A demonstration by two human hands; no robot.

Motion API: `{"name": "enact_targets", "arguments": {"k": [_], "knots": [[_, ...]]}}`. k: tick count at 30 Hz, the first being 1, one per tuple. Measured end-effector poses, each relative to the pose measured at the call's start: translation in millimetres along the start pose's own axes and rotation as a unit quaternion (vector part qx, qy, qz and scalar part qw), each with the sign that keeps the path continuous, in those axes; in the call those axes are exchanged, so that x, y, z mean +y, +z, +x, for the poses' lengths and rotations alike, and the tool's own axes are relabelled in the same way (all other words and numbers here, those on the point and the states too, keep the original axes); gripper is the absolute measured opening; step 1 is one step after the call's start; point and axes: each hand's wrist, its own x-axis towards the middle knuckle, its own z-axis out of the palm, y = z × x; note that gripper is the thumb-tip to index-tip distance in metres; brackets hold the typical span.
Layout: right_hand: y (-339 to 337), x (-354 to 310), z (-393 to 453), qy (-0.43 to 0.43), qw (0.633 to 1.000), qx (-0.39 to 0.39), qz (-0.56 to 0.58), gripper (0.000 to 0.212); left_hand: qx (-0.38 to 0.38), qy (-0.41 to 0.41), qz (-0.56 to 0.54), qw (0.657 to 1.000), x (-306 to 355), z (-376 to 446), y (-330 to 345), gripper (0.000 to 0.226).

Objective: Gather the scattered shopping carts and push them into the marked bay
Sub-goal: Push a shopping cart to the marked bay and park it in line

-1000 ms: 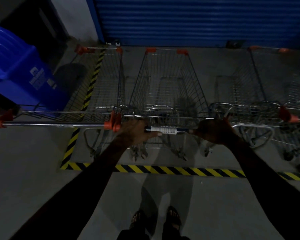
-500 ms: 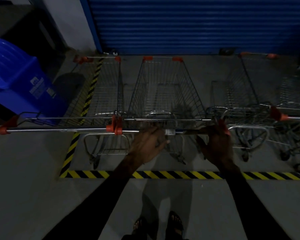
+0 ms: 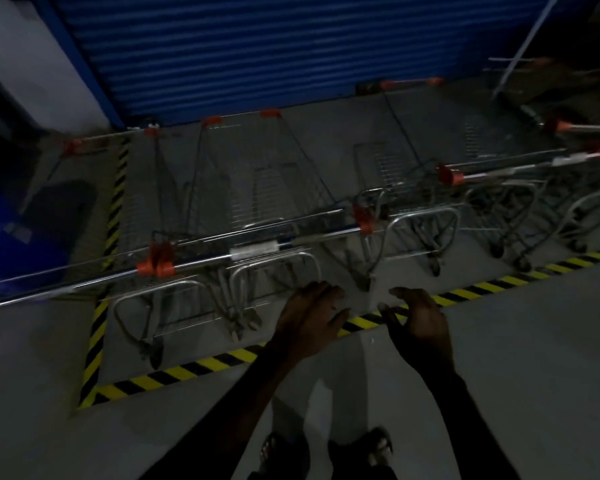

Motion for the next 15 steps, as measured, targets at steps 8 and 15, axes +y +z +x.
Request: {"name": "enact_targets", "arguments": {"k": [8,15], "knots": [[-81,101,-21,0.107,0.993,0.043,-0.029,0.042,-0.041,0.079,0.006,0.996,109,65,100,0.037],[-149,203,-48,0.199,0.978,0.048,-0.04,0.047,-0.069,0.147,-0.068,0.984,215,112,173,0.027]]}}
